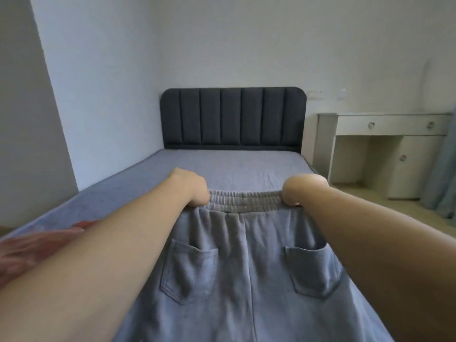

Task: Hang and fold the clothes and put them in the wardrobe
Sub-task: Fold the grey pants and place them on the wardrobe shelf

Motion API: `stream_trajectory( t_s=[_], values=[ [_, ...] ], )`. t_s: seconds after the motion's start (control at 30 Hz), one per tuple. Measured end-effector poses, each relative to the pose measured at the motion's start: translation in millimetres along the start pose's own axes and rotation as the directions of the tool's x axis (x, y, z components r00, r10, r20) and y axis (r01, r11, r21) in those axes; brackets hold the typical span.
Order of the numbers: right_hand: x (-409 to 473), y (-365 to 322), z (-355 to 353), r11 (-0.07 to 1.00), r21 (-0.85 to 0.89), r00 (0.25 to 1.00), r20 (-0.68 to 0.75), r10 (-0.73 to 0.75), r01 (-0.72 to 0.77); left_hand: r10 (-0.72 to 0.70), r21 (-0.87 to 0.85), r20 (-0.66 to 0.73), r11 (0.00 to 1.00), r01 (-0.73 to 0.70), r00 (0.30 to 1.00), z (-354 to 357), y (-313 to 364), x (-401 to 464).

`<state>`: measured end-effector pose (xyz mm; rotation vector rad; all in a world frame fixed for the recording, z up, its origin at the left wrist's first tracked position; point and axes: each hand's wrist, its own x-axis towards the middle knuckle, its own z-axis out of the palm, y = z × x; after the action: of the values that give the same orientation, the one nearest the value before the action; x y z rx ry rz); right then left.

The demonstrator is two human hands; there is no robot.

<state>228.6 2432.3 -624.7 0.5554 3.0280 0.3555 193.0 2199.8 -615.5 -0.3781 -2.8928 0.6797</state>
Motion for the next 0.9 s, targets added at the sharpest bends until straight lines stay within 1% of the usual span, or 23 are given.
stream_trajectory(
  t_s=[0.07, 0.1, 0.13, 0.2, 0.23, 0.3, 0.33, 0.4, 0.43, 0.47, 0.53, 0.57, 0.6, 0.63, 0.67, 0.7, 0.73, 0.77, 0.8, 0.83, 0.87, 0.9],
  values=[
    [32.4, -18.8, 39.0, 1.000, -0.015, 1.000, -0.005, 0.022, -0.022, -0.005, 0.041, -0.021, 0.999, 0.005, 1.000, 44.4, 18.8, 35.4],
    [48.5, -29.3, 60.2, 0.999, -0.018, 0.999, -0.032, 0.030, -0.030, -0.011, 0.053, -0.053, 0.999, 0.014, 0.999, 67.3, 27.6, 52.7],
    [63.1, -38.9, 83.6, 0.999, 0.004, 0.996, -0.080, 0.038, -0.037, -0.024, 0.053, -0.099, 0.998, 0.030, 0.995, 90.9, 35.5, 67.7],
    [87.7, -53.7, 141.1, 0.991, 0.127, 0.979, -0.198, 0.054, -0.029, -0.070, -0.008, -0.197, 0.998, 0.069, 0.978, 147.7, 53.3, 91.6],
    [92.5, -59.0, 175.6, 0.983, 0.184, 0.975, -0.217, 0.047, -0.006, -0.106, -0.064, -0.173, 0.993, 0.096, 0.979, 180.6, 65.8, 95.6],
    [92.4, -70.7, 246.5, 0.957, 0.280, 0.979, -0.204, -0.015, 0.073, -0.196, -0.186, -0.018, 0.964, 0.189, 0.980, 253.2, 91.7, 87.5],
    [90.6, -74.3, 275.5, 0.945, 0.309, 0.976, -0.212, -0.041, 0.107, -0.254, -0.278, 0.029, 0.927, 0.252, 0.967, 284.2, 100.7, 79.6],
    [96.5, -75.8, 308.0, 0.927, 0.344, 0.955, -0.294, -0.044, 0.149, -0.364, -0.466, 0.047, 0.816, 0.343, 0.930, 317.9, 106.4, 73.5],
    [102.4, -74.9, 312.9, 0.923, 0.349, 0.946, -0.321, -0.045, 0.162, -0.382, -0.499, 0.036, 0.794, 0.348, 0.923, 323.5, 104.3, 77.0],
    [106.2, -74.2, 313.0, 0.918, 0.361, 0.948, -0.314, -0.048, 0.166, -0.376, -0.500, 0.034, 0.796, 0.341, 0.926, 324.6, 101.8, 80.6],
    [111.0, -73.2, 308.0, 0.917, 0.368, 0.962, -0.269, -0.051, 0.151, -0.383, -0.512, 0.047, 0.784, 0.351, 0.923, 320.7, 96.7, 86.4],
    [112.0, -73.6, 303.1, 0.933, 0.335, 0.971, -0.235, -0.053, 0.132, -0.396, -0.541, 0.060, 0.758, 0.363, 0.916, 315.9, 95.4, 84.5],
    [112.8, -74.9, 293.7, 0.960, 0.259, 0.983, -0.172, -0.065, 0.109, -0.399, -0.570, 0.085, 0.732, 0.373, 0.913, 309.8, 93.1, 79.9],
    [114.4, -77.3, 281.0, 0.987, 0.133, 0.994, -0.076, -0.084, 0.094, -0.391, -0.581, 0.115, 0.719, 0.381, 0.913, 305.8, 89.3, 71.9],
    [117.9, -82.0, 263.3, 0.997, 0.007, 0.996, 0.037, -0.078, 0.078, -0.379, -0.561, 0.143, 0.730, 0.390, 0.914, 302.7, 82.9, 60.1],
    [121.6, -92.4, 241.4, 0.995, -0.078, 0.993, 0.106, -0.059, 0.067, -0.375, -0.533, 0.173, 0.742, 0.407, 0.911, 301.7, 72.1, 46.2],
    [123.8, -109.2, 220.3, 0.993, -0.094, 0.993, 0.099, -0.063, 0.072, -0.373, -0.518, 0.223, 0.737, 0.434, 0.900, 300.0, 57.1, 30.5],
    [126.1, -131.4, 203.2, 0.992, -0.034, 0.992, 0.042, -0.121, 0.123, -0.373, -0.522, 0.291, 0.710, 0.472, 0.881, 297.0, 41.5, 13.9],
    [125.7, -159.2, 192.3, 0.972, 0.089, 0.976, -0.029, -0.217, 0.219, -0.361, -0.545, 0.377, 0.658, 0.520, 0.853, 296.4, 27.0, -4.9],
    [118.5, -193.2, 181.0, 0.914, 0.226, 0.941, -0.069, -0.331, 0.338, -0.330, -0.578, 0.476, 0.581, 0.573, 0.815, 295.1, 13.2, -26.9],
    [107.5, -226.6, 172.3, 0.831, 0.357, 0.897, -0.048, -0.440, 0.427, -0.257, -0.614, 0.582, 0.483, 0.625, 0.771, 291.8, 2.2, -49.4],
    [96.5, -258.1, 166.2, 0.757, 0.440, 0.843, 0.000, -0.538, 0.483, -0.154, -0.646, 0.665, 0.371, 0.667, 0.730, 287.2, -7.5, -71.0]
  ],
)
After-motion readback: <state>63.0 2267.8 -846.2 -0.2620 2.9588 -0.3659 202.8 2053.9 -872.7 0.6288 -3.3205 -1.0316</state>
